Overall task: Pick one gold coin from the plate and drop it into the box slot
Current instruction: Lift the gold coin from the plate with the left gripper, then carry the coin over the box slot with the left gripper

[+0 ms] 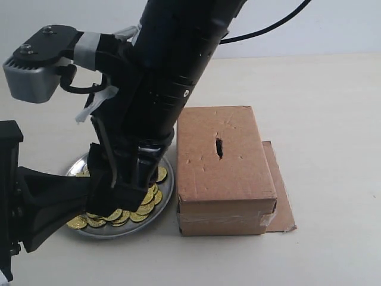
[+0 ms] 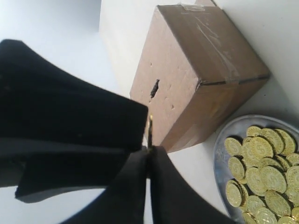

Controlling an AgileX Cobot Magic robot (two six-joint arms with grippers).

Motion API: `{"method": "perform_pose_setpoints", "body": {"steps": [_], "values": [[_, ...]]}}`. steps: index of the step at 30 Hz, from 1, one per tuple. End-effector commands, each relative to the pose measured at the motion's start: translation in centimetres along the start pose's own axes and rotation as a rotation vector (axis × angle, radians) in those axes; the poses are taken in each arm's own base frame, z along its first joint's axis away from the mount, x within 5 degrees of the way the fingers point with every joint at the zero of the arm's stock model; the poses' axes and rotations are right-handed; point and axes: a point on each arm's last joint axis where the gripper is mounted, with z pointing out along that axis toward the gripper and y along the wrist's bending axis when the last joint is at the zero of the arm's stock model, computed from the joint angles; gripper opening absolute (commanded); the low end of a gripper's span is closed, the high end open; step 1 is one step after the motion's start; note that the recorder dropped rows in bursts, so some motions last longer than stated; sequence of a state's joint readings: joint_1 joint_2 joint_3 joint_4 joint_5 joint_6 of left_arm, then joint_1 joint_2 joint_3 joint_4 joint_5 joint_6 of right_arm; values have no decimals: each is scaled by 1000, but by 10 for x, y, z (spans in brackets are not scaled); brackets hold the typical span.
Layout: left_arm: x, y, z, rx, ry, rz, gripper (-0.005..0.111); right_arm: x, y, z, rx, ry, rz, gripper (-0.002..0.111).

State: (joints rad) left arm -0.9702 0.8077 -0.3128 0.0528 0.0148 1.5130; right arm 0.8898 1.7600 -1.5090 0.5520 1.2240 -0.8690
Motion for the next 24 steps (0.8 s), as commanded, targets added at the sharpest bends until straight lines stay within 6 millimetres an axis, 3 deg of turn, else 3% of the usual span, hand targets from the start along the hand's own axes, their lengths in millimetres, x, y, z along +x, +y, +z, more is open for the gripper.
{"method": "perform_pose_setpoints", "body": {"steps": [1, 3, 7, 12, 15, 16, 20, 24], "values": [[-1, -2, 1, 30, -4, -2, 0, 0, 5, -13, 64, -11, -22, 60], [-1, -3, 1, 40, -4, -8, 0, 1, 5, -25, 159, -4, -27, 61], [-1, -3, 1, 42, -2, -119, 0, 8, 11, -74, 482, -25, 33, 58], [-1, 14, 1, 38, 8, -518, 0, 29, 37, -139, 793, -68, 205, 45], [-1, 44, 9, 84, 41, -845, 0, 44, 66, -172, 862, -156, 327, 35], [-1, 60, 19, 95, 60, -1038, 0, 51, 81, -183, 849, -200, 361, 35], [-1, 115, 62, 131, 143, -1536, 0, 62, 116, -198, 745, -307, 404, 35], [-1, 131, 106, 232, 326, -1777, 0, 76, 143, -197, 626, -387, 420, 35]]}}
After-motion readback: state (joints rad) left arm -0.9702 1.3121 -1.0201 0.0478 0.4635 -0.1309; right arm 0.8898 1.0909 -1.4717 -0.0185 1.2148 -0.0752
